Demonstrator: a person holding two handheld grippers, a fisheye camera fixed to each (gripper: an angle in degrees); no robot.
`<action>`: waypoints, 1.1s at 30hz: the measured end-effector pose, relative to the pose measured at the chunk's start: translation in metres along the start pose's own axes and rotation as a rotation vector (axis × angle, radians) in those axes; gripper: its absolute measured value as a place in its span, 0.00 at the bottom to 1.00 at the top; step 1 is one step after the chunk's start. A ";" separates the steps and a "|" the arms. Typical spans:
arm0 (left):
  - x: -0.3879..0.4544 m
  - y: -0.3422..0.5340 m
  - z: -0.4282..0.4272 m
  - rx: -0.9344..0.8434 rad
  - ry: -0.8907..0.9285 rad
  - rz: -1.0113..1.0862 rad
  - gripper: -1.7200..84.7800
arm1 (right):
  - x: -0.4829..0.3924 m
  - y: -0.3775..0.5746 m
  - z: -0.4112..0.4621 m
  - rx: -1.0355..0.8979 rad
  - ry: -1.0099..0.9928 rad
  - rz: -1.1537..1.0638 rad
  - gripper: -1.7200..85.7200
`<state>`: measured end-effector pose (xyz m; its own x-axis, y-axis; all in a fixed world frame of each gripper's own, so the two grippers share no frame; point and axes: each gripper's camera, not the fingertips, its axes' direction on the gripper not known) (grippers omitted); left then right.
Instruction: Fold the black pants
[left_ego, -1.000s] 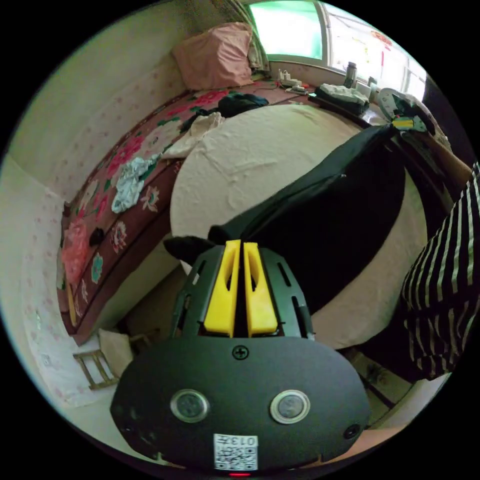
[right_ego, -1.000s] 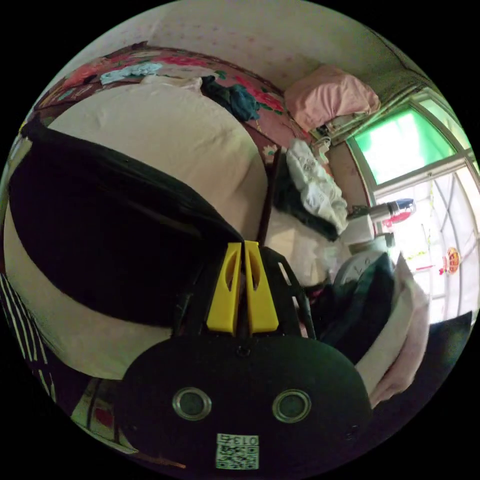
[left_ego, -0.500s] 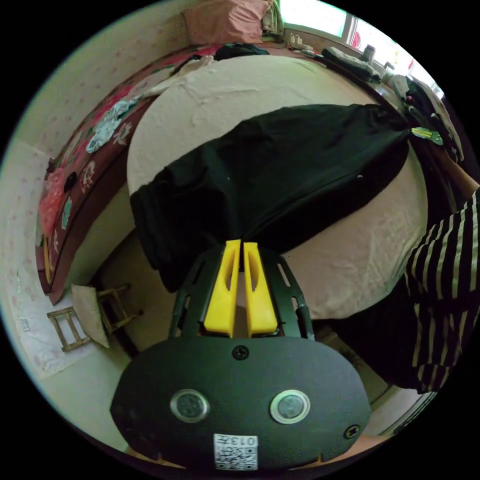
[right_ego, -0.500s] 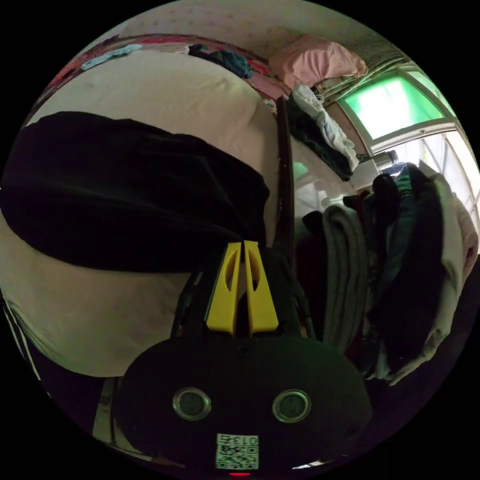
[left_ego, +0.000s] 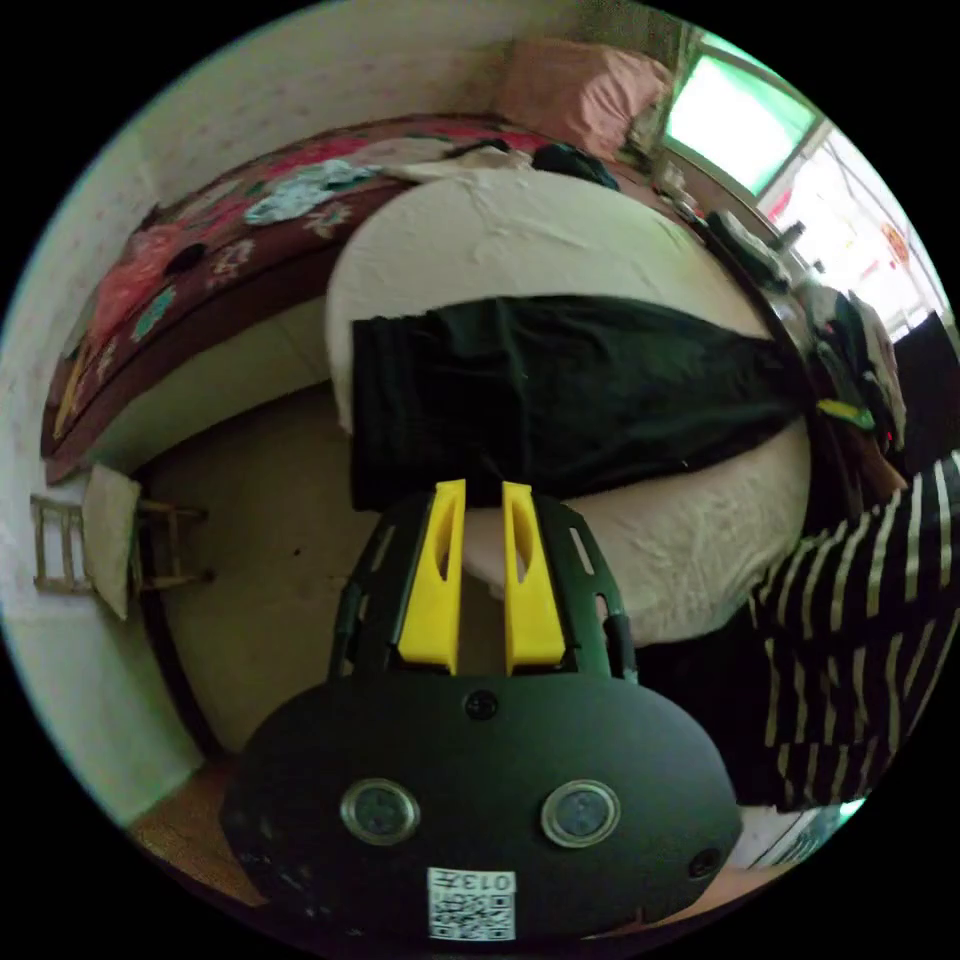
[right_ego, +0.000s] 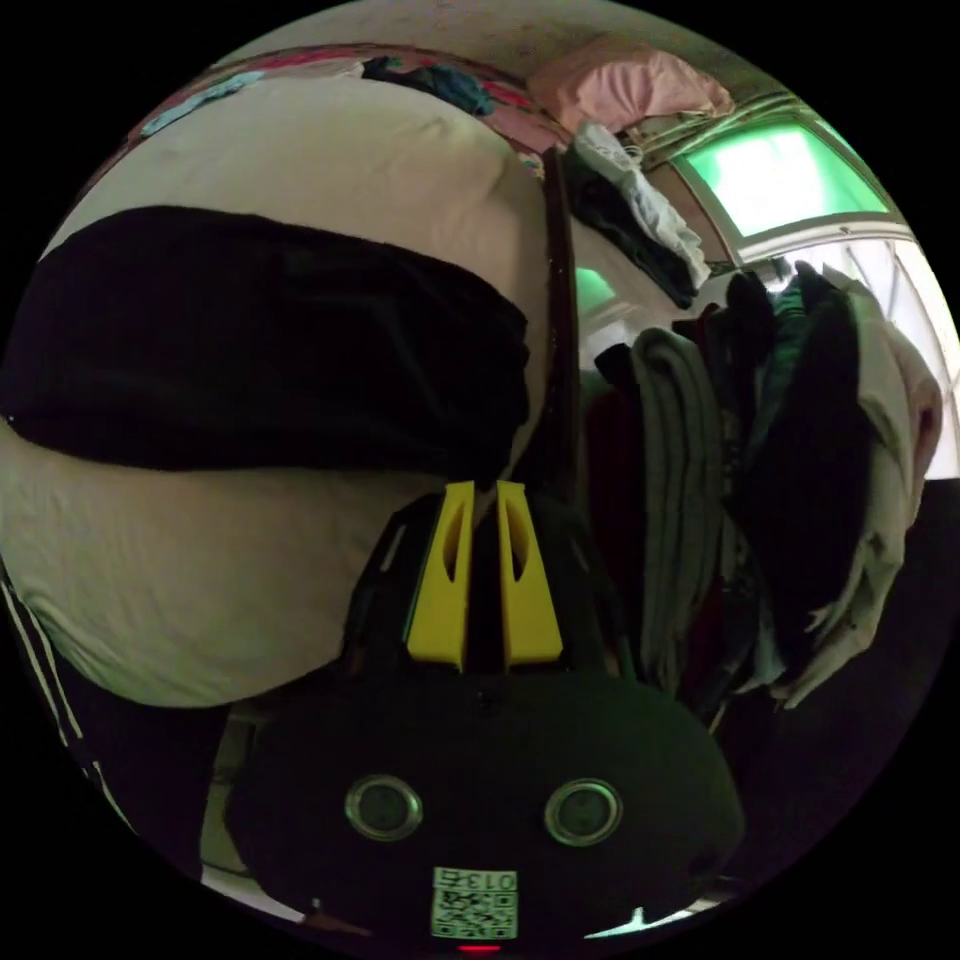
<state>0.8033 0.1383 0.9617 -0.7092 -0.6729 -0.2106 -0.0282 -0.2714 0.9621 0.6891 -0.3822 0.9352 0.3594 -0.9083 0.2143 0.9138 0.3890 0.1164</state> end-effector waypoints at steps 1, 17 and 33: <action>-0.013 0.000 -0.007 0.032 -0.040 -0.060 0.11 | -0.001 -0.003 -0.006 0.012 0.016 0.039 0.04; -0.114 0.001 0.007 -0.119 -0.008 -0.214 0.06 | -0.122 -0.085 -0.009 0.041 -0.202 -0.091 0.02; -0.001 -0.121 0.016 0.071 0.044 0.370 0.17 | -0.274 -0.288 -0.131 0.390 -0.713 -0.534 0.10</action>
<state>0.7959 0.1825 0.8479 -0.6501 -0.7455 0.1472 0.1739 0.0426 0.9838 0.3524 -0.2653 0.7163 -0.4003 -0.7236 0.5622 0.7504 0.0932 0.6544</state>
